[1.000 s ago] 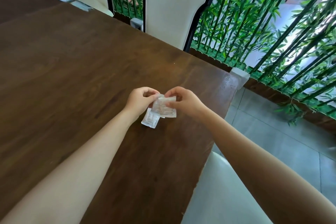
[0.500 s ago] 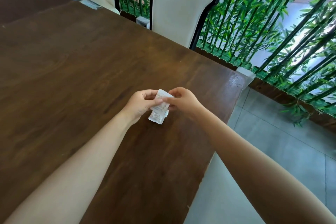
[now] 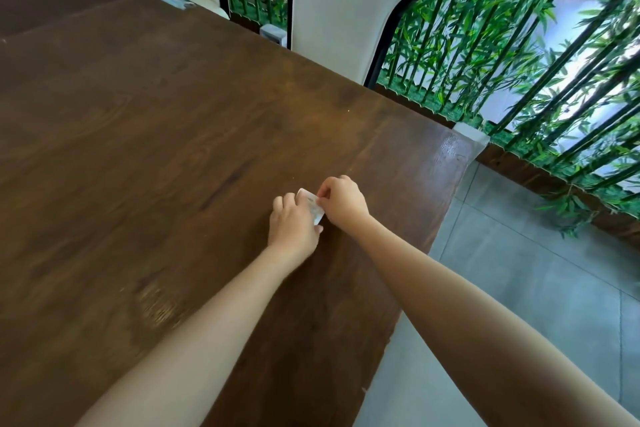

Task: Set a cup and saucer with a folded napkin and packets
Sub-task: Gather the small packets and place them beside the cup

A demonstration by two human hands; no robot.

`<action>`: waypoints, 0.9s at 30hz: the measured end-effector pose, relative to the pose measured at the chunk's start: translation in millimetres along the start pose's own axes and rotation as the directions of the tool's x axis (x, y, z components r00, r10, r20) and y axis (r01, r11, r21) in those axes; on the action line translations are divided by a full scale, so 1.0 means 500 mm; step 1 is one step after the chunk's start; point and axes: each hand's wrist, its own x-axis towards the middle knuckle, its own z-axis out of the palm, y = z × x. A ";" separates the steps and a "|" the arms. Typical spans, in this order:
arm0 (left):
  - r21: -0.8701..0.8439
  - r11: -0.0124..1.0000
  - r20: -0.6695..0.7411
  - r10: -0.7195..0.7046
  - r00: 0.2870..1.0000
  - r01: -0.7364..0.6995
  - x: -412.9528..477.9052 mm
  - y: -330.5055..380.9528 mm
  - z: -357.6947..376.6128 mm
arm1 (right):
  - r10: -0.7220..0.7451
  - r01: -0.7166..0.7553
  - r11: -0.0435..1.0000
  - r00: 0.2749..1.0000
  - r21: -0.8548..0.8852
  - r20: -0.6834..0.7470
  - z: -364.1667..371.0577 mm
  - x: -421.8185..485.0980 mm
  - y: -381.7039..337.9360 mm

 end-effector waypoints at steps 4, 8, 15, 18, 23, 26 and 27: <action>-0.029 0.999 -0.161 0.039 0.986 -0.044 -0.010 -0.006 0.022 | -0.003 0.003 0.998 1.000 -0.057 0.000 0.005 0.007 -0.001; -0.051 0.997 -0.163 0.051 0.985 -0.060 -0.008 -0.014 0.026 | 0.085 -0.074 0.994 0.987 -0.079 0.139 -0.009 0.023 -0.009; -0.091 0.992 -0.159 0.077 0.984 -0.092 -0.007 -0.030 0.028 | 0.103 -0.049 0.978 0.958 -0.200 0.267 -0.024 0.028 -0.023; -0.152 0.984 -0.122 0.073 0.990 -0.092 -0.008 -0.035 0.020 | 0.073 -0.022 0.983 0.958 -0.182 0.277 -0.026 0.017 -0.029; -0.287 0.957 -0.018 -0.051 0.999 0.044 -0.007 -0.029 -0.011 | -0.018 0.015 1.000 0.957 0.012 0.290 -0.045 -0.013 -0.046; -0.393 0.917 0.036 -0.064 0.997 0.073 -0.008 -0.027 -0.037 | -0.067 0.036 0.993 0.956 0.112 0.284 -0.080 -0.040 -0.074; -0.431 0.900 0.046 -0.058 0.997 0.072 -0.012 -0.023 -0.045 | -0.085 0.052 0.992 0.954 0.118 0.289 -0.092 -0.050 -0.087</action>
